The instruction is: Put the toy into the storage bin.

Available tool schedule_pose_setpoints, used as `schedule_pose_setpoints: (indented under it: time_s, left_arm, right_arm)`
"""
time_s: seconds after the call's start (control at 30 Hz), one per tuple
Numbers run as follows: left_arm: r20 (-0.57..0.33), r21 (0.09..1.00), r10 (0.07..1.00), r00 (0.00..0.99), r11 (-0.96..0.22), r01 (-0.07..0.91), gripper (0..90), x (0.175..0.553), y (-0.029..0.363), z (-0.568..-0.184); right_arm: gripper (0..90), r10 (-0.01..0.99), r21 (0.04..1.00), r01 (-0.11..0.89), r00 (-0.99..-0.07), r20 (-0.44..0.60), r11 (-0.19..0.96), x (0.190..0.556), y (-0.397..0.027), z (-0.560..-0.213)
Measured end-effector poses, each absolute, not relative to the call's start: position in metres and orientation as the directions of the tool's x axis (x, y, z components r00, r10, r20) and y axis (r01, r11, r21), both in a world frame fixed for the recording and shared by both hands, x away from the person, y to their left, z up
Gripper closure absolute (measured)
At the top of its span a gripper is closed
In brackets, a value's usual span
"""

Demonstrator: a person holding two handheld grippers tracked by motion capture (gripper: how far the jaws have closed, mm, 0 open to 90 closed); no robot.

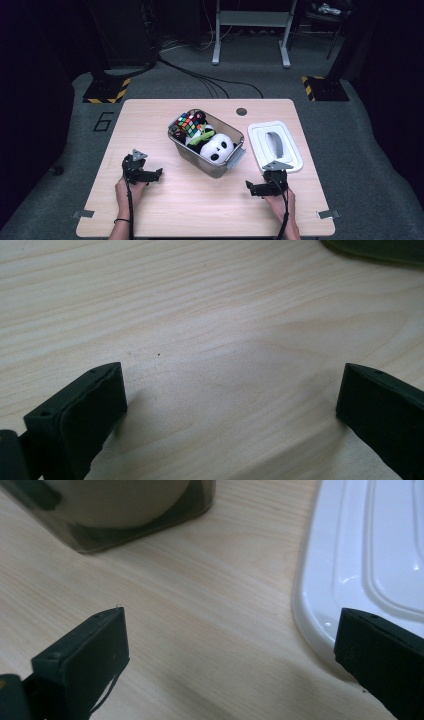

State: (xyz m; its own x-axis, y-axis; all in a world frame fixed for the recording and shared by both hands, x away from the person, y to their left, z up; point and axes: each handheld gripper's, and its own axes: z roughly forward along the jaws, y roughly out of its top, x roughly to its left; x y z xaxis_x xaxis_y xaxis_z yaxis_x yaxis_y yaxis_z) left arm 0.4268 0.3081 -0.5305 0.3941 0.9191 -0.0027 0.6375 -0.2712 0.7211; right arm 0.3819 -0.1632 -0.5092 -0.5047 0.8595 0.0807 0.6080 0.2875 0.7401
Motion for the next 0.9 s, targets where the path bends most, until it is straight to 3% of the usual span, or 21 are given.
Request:
schedule_pose_setpoints:
  time_s: [0.9]
  left_arm:
    - [-0.005,0.726,0.920,0.392,-0.267,0.634,1.2,0.428,0.307,-0.530]
  right_arm:
    - [0.0,0.910,0.740,0.629,-0.410,0.056,0.237,0.431,-0.205,-0.475]
